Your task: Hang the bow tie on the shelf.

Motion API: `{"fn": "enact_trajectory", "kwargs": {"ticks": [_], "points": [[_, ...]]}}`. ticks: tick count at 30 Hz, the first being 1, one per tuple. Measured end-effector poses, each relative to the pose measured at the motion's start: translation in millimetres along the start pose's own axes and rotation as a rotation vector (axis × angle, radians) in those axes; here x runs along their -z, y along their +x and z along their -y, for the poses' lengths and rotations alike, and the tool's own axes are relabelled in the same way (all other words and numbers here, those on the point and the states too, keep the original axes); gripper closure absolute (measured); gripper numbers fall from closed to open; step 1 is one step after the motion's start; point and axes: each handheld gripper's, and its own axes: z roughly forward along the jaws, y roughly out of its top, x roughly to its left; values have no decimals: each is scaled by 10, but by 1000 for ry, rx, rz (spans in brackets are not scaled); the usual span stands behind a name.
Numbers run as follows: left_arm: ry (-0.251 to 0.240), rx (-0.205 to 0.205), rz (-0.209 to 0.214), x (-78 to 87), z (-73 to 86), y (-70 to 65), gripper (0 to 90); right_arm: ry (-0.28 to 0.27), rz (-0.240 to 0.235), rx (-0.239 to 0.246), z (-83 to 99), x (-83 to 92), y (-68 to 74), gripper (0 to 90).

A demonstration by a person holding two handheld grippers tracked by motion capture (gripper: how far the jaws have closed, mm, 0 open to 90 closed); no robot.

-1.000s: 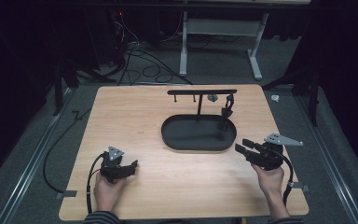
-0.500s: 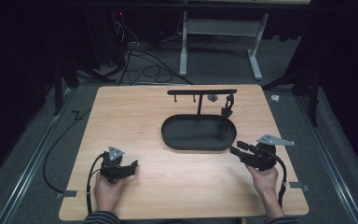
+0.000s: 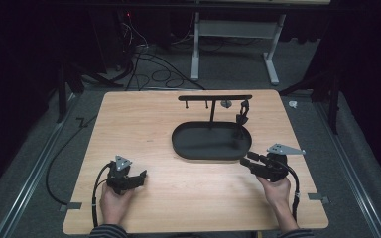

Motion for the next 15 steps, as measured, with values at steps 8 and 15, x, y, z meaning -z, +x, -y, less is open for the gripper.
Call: {"fn": "enact_trajectory", "kwargs": {"ticks": [8,15], "points": [[0,0,0,0,0,0,235,8,-3,9,-7,-70,30,543],[0,1,0,0,0,1,235,27,-3,26,-9,-142,65,543]]}}
